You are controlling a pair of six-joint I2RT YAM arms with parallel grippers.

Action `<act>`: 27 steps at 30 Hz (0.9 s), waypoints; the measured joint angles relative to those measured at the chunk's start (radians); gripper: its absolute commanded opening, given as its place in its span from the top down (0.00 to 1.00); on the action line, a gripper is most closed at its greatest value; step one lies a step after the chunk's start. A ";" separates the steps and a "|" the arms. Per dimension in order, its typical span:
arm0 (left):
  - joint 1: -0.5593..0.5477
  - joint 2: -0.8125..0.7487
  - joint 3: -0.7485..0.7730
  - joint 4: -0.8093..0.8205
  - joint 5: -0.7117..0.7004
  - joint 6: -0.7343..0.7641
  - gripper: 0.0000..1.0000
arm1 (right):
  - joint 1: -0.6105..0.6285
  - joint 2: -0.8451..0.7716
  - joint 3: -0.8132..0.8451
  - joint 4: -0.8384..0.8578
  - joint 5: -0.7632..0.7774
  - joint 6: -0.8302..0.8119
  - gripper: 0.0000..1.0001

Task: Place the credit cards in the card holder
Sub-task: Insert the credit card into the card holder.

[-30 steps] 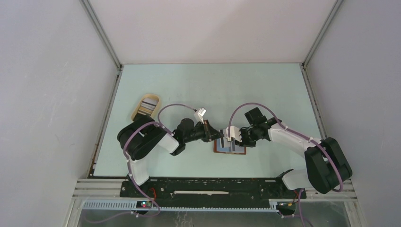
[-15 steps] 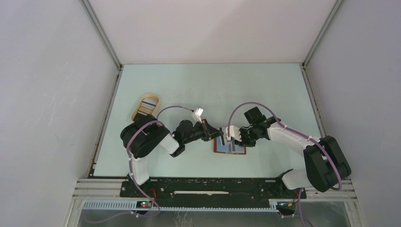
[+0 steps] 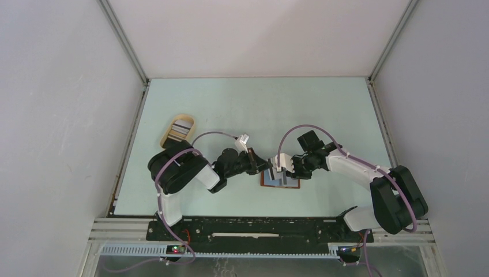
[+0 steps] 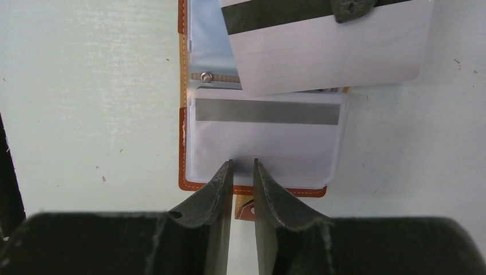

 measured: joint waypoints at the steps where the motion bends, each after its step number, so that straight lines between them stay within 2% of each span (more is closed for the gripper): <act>1: -0.003 0.000 0.000 -0.007 -0.004 0.000 1.00 | 0.000 0.000 0.000 0.000 0.000 0.000 0.72; 27: -0.063 0.000 0.000 -0.049 -0.039 -0.045 1.00 | 0.014 0.006 0.008 -0.003 0.019 0.005 0.72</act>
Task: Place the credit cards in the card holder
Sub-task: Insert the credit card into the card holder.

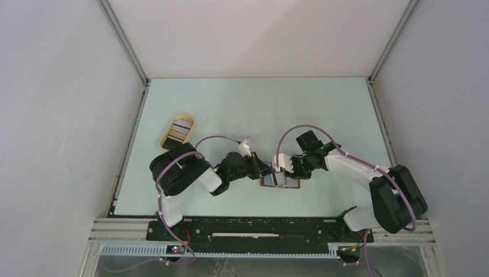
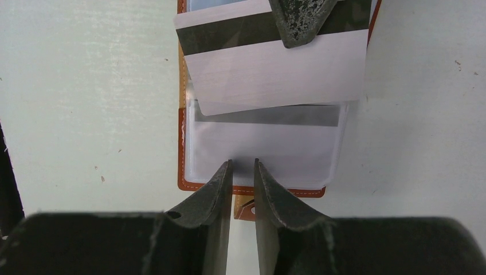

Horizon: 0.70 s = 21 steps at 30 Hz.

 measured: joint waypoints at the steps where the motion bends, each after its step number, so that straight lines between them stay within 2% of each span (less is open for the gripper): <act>1: -0.001 0.000 0.000 -0.002 -0.004 -0.005 1.00 | 0.000 0.001 0.002 -0.002 0.000 0.000 0.72; 21: -0.009 -0.046 0.003 -0.127 -0.046 -0.016 1.00 | 0.006 0.002 0.004 -0.004 0.008 0.003 0.71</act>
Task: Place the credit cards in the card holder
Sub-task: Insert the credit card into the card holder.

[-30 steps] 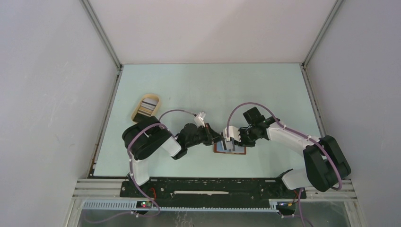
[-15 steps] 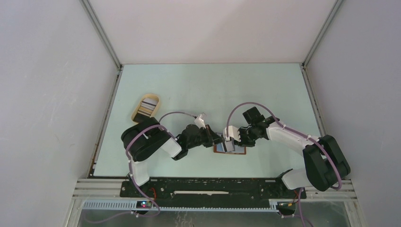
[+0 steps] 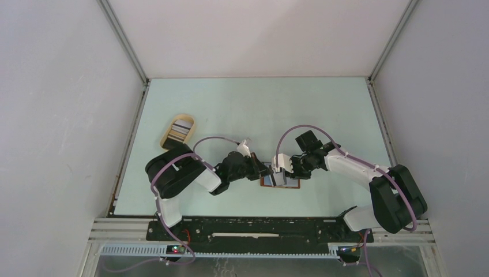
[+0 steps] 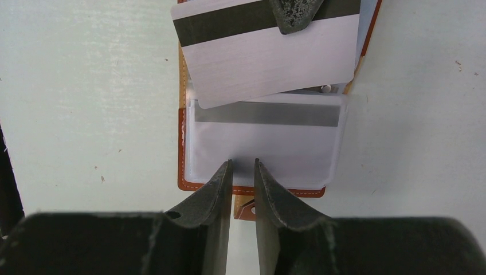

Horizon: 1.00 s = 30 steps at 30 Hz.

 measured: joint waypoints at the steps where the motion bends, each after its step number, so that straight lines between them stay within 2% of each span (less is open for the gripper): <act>1: 0.000 0.000 0.001 -0.004 0.000 0.000 1.00 | 0.000 0.000 0.000 0.000 0.000 0.000 0.71; 30: -0.009 0.039 0.094 -0.095 0.031 -0.001 1.00 | 0.012 0.000 0.001 0.000 0.015 0.000 0.69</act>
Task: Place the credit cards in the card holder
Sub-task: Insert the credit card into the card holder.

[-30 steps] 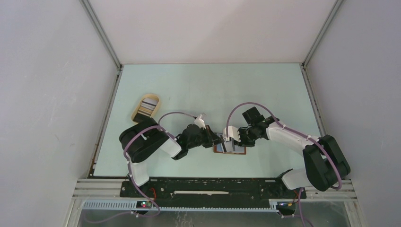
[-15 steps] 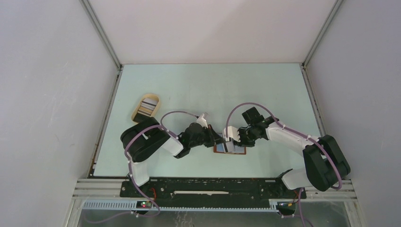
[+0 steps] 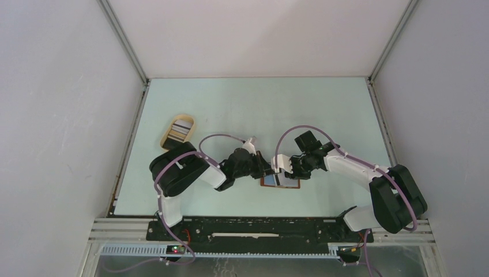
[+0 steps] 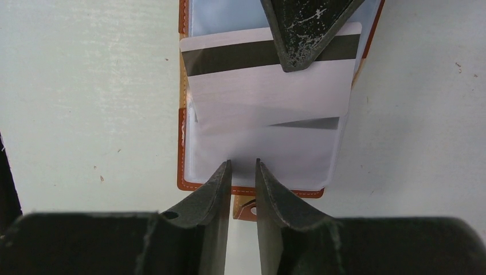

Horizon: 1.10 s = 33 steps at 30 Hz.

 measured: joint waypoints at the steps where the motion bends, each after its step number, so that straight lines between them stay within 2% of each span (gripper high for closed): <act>1: 0.000 0.000 0.002 -0.003 0.002 0.000 1.00 | 0.000 0.000 0.000 0.000 0.000 0.000 0.69; 14: 0.000 0.014 0.031 -0.032 0.019 -0.007 1.00 | 0.001 0.000 0.000 -0.001 0.002 0.003 0.67; 33: 0.016 -0.054 0.073 -0.241 0.054 0.021 1.00 | 0.013 0.000 0.002 -0.002 0.018 0.004 0.67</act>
